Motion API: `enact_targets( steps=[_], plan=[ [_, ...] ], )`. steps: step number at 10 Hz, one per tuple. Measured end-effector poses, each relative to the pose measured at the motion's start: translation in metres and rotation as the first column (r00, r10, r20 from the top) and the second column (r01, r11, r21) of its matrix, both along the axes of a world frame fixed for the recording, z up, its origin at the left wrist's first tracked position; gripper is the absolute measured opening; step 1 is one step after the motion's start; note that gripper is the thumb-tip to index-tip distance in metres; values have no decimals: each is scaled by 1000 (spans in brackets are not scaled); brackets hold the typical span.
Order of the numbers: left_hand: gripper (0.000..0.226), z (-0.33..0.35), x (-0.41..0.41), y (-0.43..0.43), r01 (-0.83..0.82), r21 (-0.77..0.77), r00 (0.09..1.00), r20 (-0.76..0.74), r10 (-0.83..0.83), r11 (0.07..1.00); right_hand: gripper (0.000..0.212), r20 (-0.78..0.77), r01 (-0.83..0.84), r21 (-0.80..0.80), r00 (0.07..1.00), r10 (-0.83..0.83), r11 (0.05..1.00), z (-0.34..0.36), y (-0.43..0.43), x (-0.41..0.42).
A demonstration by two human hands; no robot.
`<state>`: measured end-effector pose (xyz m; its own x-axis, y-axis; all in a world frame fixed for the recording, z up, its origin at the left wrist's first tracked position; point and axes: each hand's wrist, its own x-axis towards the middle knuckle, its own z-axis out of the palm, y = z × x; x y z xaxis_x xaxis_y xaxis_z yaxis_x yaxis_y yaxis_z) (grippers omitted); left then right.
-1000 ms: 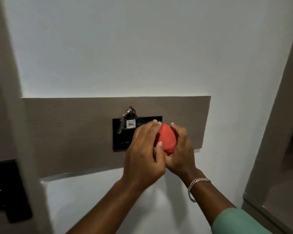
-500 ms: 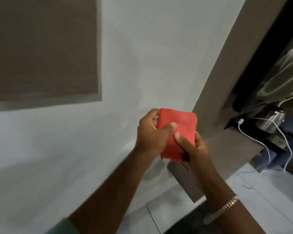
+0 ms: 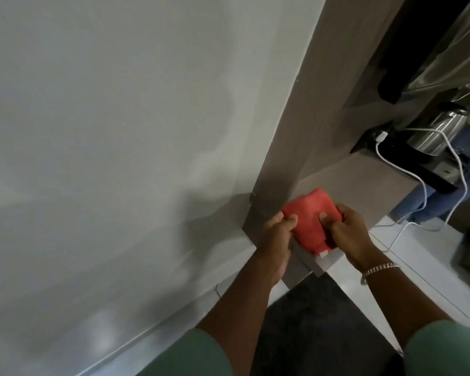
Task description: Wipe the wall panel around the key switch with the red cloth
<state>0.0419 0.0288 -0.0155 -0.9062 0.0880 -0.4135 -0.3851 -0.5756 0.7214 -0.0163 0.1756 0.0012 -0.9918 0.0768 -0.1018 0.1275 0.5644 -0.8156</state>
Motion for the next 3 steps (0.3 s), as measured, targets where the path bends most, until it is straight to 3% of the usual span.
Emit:
enact_targets(
  steps=[1, 2, 3],
  plan=[
    [57, -14, -13, 2, 26, 6, 1000, 9, -26, 1000, 31, -18, -22, 113, 1000, 24, 993, -21, 2, -27],
    [62, -21, -15, -5, 40, -131, 999, 26, -37, 991, 36, -32, -59, 272, 997, 70, 960, -35, -1, -35],
    [67, -20, -11, -17, -7, -506, 999, 27, 24, 862, 45, -110, 43, 481, 994, 11, 875, -44, -4, -37]
  ],
)
